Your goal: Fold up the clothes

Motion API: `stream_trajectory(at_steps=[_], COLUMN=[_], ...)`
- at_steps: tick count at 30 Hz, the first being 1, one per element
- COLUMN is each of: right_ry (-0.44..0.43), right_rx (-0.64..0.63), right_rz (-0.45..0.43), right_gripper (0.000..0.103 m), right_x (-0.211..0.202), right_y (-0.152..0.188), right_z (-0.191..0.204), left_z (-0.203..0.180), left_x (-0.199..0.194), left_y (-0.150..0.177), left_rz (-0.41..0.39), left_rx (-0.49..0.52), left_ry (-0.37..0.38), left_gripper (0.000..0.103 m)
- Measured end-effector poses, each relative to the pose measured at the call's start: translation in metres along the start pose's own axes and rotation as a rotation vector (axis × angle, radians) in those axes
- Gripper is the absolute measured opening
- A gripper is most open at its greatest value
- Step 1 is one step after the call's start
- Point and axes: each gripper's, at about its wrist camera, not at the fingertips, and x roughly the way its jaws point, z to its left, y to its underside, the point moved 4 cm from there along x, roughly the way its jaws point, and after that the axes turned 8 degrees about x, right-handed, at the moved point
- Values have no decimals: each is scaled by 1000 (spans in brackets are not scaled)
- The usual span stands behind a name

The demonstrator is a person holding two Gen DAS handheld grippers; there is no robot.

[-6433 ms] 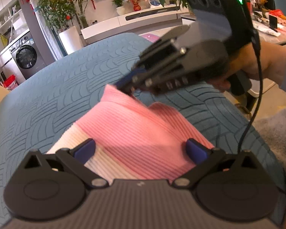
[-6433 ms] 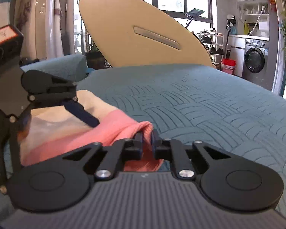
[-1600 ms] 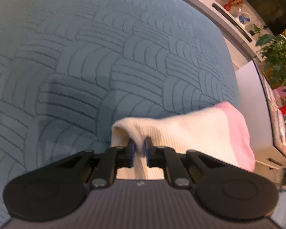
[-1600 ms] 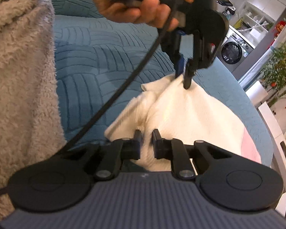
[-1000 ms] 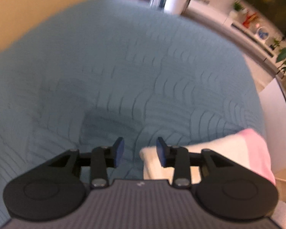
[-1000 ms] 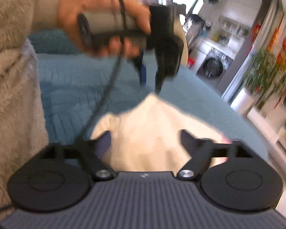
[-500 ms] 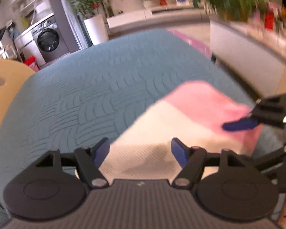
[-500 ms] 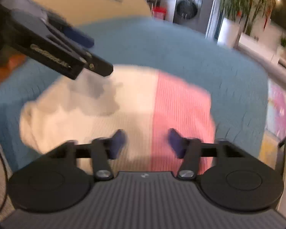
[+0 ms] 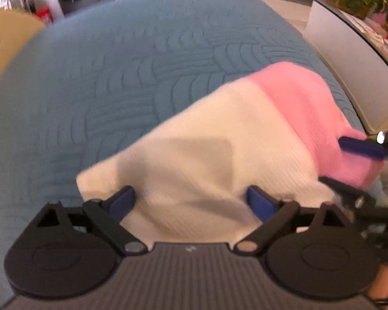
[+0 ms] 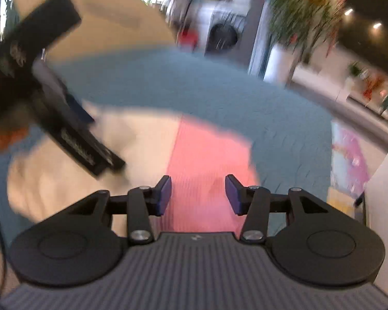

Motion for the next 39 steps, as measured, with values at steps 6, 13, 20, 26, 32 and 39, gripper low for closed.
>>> stream_trajectory(at_steps=[6,13,20,26,32,39], right_ry=[7,-61,20,45,36,-18], right_rx=[9,60,297,117,49,183], right_rz=[-66,-62,-108,-131,-104,-308], right_gripper=[48,52,63,79,78,80], right_x=[-17,32,20,0,0,-50], right_y=[-18,-43,-32,12,23,37], right_z=[-11,-27,-56,8,22,9], left_z=[14,7,27,54,63,63], left_x=[-13,-16,-32,-55,-57,-62], left_y=[11,26,16,16,-13,-14], left_rz=[19,62,-37,-125,-216,-289], left_rx=[8,140,6,-213,-278,-349], left_ry=[60,37,1,17,-104,-218], left_gripper=[95,95,84,89,91,97])
